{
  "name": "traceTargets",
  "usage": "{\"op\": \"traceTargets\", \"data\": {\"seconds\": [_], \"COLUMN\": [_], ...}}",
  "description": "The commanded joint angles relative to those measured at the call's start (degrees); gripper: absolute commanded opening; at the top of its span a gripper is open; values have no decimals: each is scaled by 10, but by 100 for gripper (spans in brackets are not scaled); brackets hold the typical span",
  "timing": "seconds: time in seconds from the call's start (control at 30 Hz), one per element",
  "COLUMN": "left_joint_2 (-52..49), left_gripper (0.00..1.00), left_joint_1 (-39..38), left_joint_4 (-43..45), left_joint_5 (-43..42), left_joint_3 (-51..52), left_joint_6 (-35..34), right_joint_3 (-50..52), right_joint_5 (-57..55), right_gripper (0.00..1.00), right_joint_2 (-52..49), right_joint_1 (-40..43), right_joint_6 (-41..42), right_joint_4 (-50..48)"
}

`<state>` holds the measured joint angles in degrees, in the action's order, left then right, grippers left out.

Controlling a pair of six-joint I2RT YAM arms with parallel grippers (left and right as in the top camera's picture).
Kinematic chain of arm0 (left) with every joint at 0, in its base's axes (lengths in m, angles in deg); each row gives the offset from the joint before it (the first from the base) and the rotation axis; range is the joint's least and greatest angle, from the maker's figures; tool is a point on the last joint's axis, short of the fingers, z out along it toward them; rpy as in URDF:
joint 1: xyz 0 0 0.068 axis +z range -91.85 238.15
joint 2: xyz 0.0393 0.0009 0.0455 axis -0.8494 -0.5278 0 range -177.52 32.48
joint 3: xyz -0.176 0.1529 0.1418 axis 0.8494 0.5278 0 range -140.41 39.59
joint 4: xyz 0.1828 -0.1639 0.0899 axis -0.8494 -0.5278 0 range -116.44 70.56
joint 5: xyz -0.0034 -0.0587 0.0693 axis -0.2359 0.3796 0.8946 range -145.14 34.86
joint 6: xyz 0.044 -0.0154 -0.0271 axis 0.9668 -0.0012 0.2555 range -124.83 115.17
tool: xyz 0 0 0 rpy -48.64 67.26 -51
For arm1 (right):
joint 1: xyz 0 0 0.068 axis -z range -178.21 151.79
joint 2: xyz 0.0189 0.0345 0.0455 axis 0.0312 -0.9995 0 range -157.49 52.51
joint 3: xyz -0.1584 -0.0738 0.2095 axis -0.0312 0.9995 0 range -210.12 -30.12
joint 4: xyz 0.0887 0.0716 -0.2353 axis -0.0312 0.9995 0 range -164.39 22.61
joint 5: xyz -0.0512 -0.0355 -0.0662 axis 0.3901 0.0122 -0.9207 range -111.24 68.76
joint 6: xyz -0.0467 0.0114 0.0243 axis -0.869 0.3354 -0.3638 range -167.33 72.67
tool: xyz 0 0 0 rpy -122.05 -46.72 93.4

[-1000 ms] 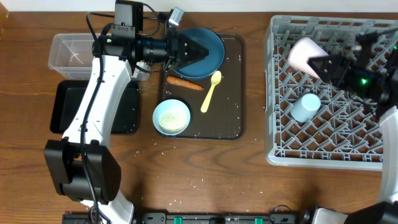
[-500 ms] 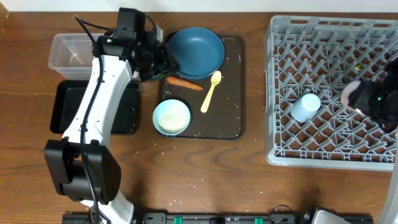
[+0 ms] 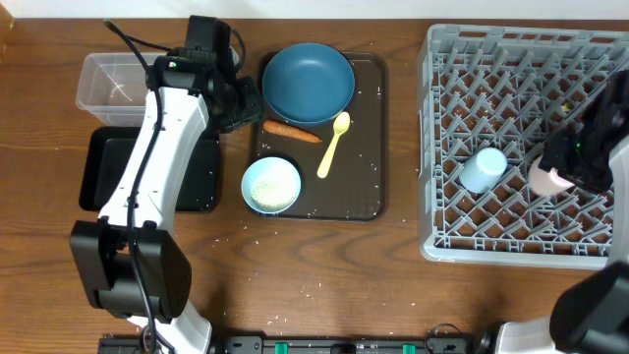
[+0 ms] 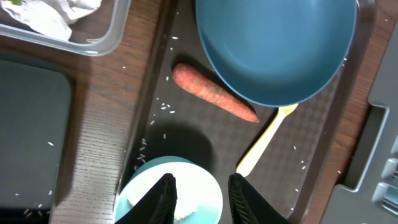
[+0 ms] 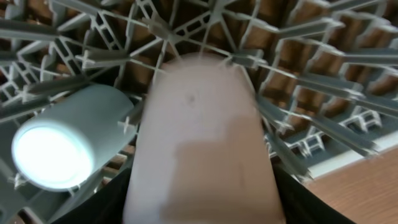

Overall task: Sort waste into correct bins and load items into the dishwasher rack
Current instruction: 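Place the pink cup upside down in the rack with right gripper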

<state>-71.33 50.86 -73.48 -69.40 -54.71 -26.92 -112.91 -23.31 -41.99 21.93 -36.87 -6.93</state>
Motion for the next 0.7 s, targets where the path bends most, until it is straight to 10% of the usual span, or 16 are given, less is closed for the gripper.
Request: {"op": "traceTargets", "data": {"seconds": [0.0,0.33,0.53,0.67], "left_joint_2": [1,1,1,1], "left_gripper": [31,31,31,31], "left_joint_1": [-2,-2,-2,-2], "left_joint_4": [-4,-8,-8,-8], "left_joint_5": [15,15,15,15], "left_joint_3": [4,4,4,4], "left_joint_6": [6,6,6,6], "right_joint_3": [-7,-7,-8,-18], "right_joint_5": [24,41,57,90], "right_gripper": [54,59,97,99], "right_joint_2": [-32,-78,-76,-63], "right_joint_1": [6,6,6,6], "right_joint_6": [2,-3,-8,-14], "right_joint_4": [-7,-17,-16,-13]}}
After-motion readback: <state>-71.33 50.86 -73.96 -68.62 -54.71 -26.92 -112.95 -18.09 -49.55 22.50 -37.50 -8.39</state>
